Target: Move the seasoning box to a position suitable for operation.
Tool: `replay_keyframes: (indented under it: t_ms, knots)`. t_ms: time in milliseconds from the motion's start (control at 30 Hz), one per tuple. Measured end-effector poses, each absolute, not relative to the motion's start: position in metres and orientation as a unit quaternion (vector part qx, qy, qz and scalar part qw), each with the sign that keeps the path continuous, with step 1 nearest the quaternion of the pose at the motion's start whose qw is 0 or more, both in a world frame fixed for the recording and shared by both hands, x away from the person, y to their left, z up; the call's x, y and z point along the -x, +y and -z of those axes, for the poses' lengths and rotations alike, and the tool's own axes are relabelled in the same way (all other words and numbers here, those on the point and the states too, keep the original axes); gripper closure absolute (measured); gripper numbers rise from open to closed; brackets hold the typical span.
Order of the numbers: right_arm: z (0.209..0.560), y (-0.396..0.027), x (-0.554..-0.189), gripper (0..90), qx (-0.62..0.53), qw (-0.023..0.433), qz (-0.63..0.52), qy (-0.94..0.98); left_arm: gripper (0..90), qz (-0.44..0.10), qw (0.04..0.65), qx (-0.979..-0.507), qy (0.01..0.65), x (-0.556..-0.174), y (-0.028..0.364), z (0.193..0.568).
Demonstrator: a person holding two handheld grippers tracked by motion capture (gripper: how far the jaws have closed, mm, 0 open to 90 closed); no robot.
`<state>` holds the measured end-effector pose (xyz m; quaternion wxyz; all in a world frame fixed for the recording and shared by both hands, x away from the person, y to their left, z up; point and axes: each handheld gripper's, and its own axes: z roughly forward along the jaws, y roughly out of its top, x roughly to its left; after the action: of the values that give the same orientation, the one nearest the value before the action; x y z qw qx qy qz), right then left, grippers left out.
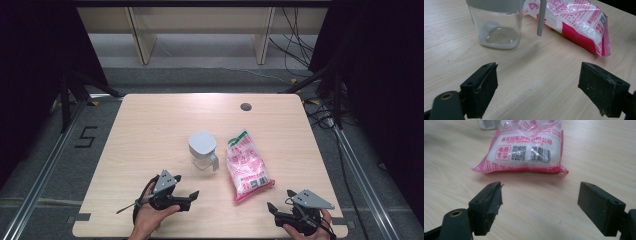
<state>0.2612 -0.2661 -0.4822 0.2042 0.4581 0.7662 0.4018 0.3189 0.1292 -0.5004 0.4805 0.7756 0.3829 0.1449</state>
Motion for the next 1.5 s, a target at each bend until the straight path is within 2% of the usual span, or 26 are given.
replay_keyframes:
  t_ms: [600,1000,1367,1500]
  knots:
    - [0.484,-0.266,-0.263,20.5,-0.451,0.214,-0.395,0.772,17.5,-0.156,0.488,-0.769,0.382,-0.318,0.128,0.497]
    - [0.484,-0.265,-0.262,20.6,-0.456,0.209,-0.393,0.771,33.5,-0.149,0.502,-0.772,0.359,-0.328,0.117,0.496]
    - [0.484,-0.267,-0.264,21.0,-0.451,0.212,-0.397,0.771,57.2,-0.161,0.509,-0.780,0.327,-0.344,0.093,0.493]
    - [0.484,-0.267,-0.264,21.0,-0.449,0.213,-0.397,0.771,60.6,-0.165,0.506,-0.782,0.324,-0.352,0.080,0.493]
